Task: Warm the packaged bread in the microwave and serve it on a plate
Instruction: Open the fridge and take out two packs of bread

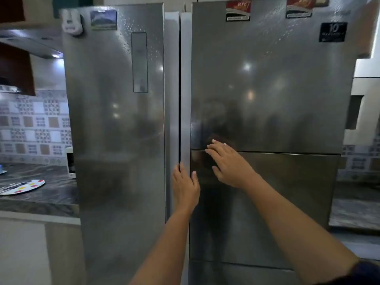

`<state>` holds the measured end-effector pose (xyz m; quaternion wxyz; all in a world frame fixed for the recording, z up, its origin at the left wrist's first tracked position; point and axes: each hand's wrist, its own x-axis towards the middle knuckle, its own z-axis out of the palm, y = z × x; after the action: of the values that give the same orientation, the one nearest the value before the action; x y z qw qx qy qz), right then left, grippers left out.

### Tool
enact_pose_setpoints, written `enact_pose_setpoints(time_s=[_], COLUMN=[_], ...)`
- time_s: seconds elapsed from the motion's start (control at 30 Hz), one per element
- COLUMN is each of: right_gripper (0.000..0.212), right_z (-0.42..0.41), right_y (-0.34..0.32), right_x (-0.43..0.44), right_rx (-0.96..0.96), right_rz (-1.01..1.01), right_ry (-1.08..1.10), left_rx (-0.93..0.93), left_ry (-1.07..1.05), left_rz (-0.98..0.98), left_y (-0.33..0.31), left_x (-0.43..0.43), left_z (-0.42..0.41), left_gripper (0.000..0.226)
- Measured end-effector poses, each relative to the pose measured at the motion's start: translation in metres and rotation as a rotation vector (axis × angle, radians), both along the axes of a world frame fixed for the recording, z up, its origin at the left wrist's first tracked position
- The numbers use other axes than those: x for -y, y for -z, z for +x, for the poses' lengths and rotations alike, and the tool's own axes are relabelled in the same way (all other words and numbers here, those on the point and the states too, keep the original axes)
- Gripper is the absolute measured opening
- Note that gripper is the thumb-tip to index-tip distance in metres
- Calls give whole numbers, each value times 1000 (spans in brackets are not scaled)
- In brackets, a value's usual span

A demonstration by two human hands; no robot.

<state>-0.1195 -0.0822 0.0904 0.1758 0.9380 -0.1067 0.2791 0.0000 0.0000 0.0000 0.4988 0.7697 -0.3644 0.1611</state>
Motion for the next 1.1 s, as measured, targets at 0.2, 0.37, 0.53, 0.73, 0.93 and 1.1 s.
enact_pose_setpoints(time_s=[0.2,0.37,0.53,0.73,0.93,1.1], right_gripper=[62,49,54,54,55,50], right_z=[90,112,125,123,115,78], right_y=[7,1,13,20,27,28], right_x=[2,9,-2,-13,-22,-48], right_rx=[-329,-473,-493,-463,-407,-358], right_rz=[-349,-596,-558,-523,-523,-499], right_ry=[0,190,356,424,435,351], left_rx=[-194,-301,-401,-437,-380,-272], left_ry=[250,458,431,429,403,340], left_rz=[79,108,70,74,96,20], left_y=[50,76,86,81,78,85], left_x=[20,35,41,37,23,-10], left_z=[56,72,72,68,60,15], left_gripper=[38,31,21,40,39,32])
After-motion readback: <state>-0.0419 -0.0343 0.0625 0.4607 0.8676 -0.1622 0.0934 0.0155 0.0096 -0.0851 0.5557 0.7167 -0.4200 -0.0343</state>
